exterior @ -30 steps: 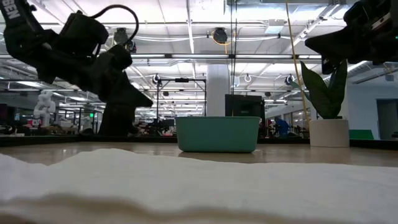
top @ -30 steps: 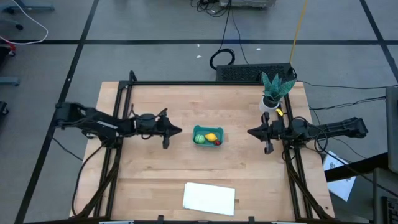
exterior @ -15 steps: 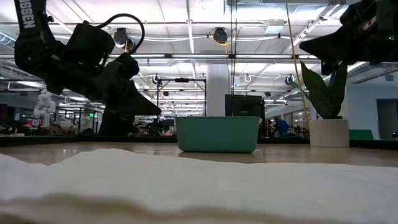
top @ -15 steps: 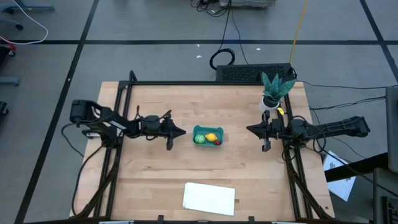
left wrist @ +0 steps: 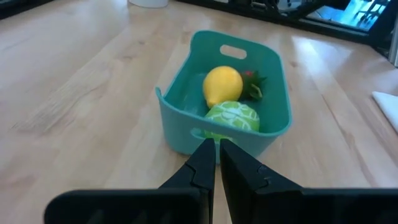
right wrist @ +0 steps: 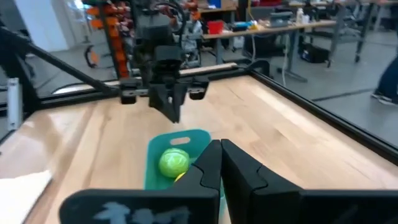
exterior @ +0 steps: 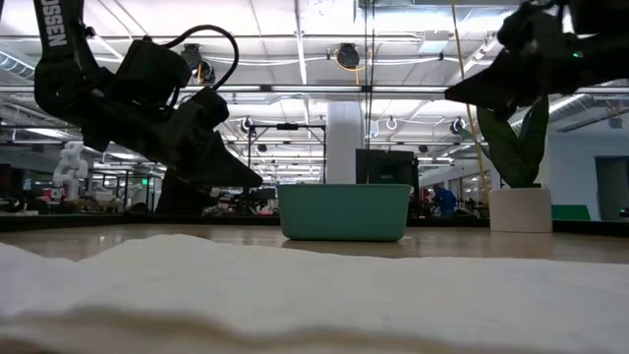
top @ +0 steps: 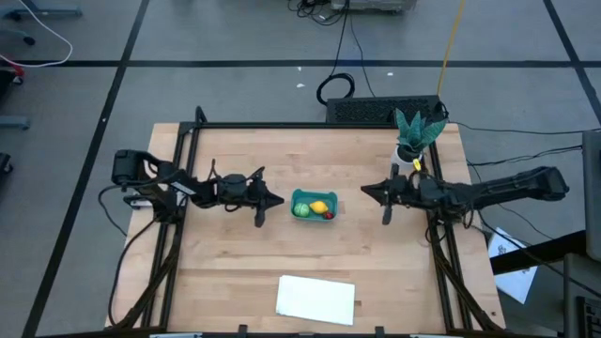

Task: Pick and placing Produce into tupperware
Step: Adjust the blue bin

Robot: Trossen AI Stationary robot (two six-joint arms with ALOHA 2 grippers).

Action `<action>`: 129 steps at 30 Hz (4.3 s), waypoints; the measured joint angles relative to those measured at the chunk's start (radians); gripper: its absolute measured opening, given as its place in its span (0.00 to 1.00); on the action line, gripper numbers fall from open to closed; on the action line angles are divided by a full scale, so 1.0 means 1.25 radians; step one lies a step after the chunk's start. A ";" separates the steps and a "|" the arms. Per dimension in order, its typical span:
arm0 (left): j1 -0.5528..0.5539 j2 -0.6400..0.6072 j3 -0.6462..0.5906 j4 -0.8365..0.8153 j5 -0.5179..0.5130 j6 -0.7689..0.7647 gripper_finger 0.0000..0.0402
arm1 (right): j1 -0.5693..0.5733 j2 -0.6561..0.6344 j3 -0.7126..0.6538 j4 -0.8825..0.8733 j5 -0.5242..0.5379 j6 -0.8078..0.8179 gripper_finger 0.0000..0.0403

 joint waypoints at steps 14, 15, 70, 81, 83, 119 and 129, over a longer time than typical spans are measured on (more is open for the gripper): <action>0.000 0.000 0.000 -0.030 -0.019 -0.002 0.06 | -0.042 0.308 0.125 -0.111 -0.027 0.151 0.00; 0.000 0.000 0.000 -0.031 -0.020 -0.002 0.06 | -0.042 0.325 0.125 -0.106 -0.026 0.163 0.00; -0.015 0.143 0.126 -0.091 -0.028 -0.038 0.06 | -0.010 0.644 0.126 0.134 -0.006 0.297 0.00; -0.032 0.143 0.125 -0.091 -0.028 -0.038 0.06 | -0.010 0.644 0.125 0.164 -0.006 0.281 0.00; -0.032 0.143 0.125 -0.091 -0.028 -0.038 0.06 | -0.010 0.644 0.125 0.164 -0.006 0.277 0.00; -0.032 0.142 0.125 -0.091 -0.028 -0.043 0.06 | -0.037 0.710 0.124 0.246 -0.032 0.255 0.00; -0.039 0.142 0.125 -0.091 -0.022 -0.044 0.06 | -0.037 0.710 0.124 0.254 -0.031 0.254 0.00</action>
